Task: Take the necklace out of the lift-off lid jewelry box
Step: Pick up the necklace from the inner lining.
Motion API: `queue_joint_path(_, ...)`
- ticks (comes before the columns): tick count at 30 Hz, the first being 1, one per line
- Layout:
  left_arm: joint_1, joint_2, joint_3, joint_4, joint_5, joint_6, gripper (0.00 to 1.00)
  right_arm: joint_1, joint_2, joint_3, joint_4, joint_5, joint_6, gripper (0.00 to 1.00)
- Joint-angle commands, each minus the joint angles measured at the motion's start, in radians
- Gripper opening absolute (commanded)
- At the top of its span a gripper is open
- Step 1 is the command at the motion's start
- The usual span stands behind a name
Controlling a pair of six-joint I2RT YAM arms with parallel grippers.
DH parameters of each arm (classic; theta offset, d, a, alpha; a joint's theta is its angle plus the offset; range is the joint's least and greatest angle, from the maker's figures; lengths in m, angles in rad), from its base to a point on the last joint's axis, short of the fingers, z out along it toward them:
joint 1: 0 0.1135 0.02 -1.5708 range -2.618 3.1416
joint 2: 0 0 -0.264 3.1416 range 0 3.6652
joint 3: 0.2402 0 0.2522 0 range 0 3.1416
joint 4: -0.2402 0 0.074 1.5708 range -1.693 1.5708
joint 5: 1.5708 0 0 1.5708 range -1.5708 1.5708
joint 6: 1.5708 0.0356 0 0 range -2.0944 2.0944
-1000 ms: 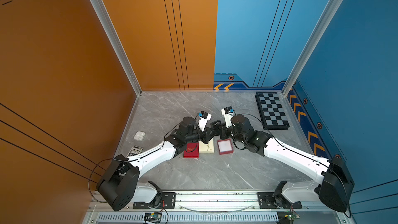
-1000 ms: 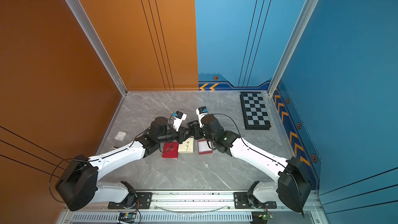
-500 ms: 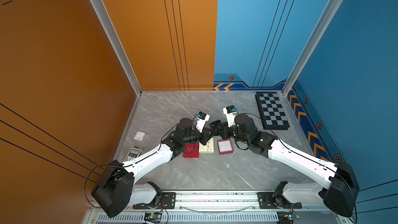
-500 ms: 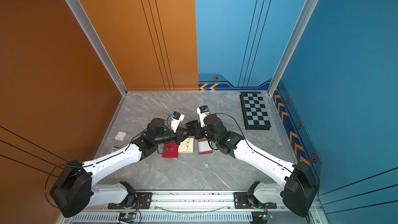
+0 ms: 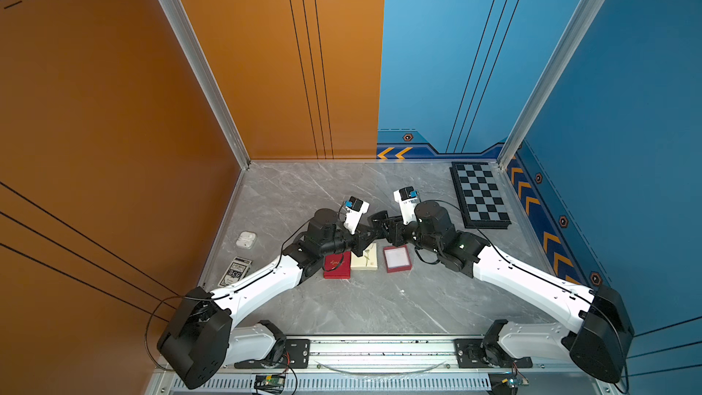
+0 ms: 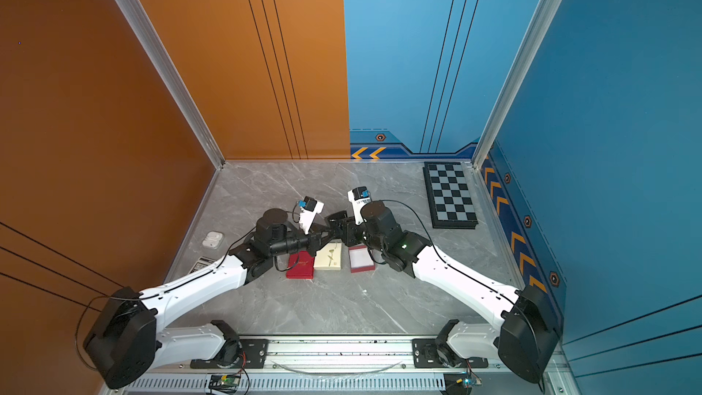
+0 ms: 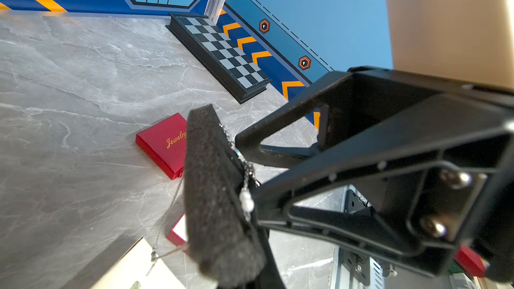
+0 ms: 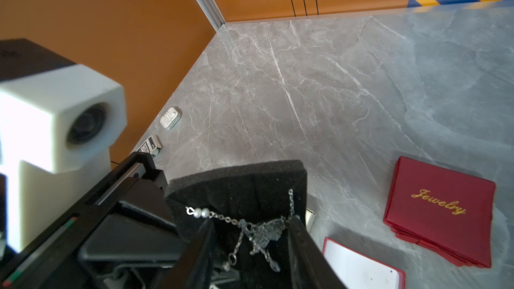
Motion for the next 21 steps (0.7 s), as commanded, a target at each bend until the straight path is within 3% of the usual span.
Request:
queue_joint_path(1, 0.005, -0.028, -0.019, 0.013, 0.005, 0.03, 0.0, -0.006, 0.0, -0.017, 0.027, -0.031, 0.012, 0.49)
queue_joint_path(11, -0.005, -0.026, -0.013, 0.013, 0.017, 0.041, 0.0, -0.013, 0.031, 0.016, 0.034, -0.059, -0.002, 0.48)
queue_joint_path(21, -0.007, -0.036, -0.022, 0.013, 0.018, 0.051, 0.0, -0.025, 0.052, 0.049, 0.025, -0.086, -0.022, 0.31)
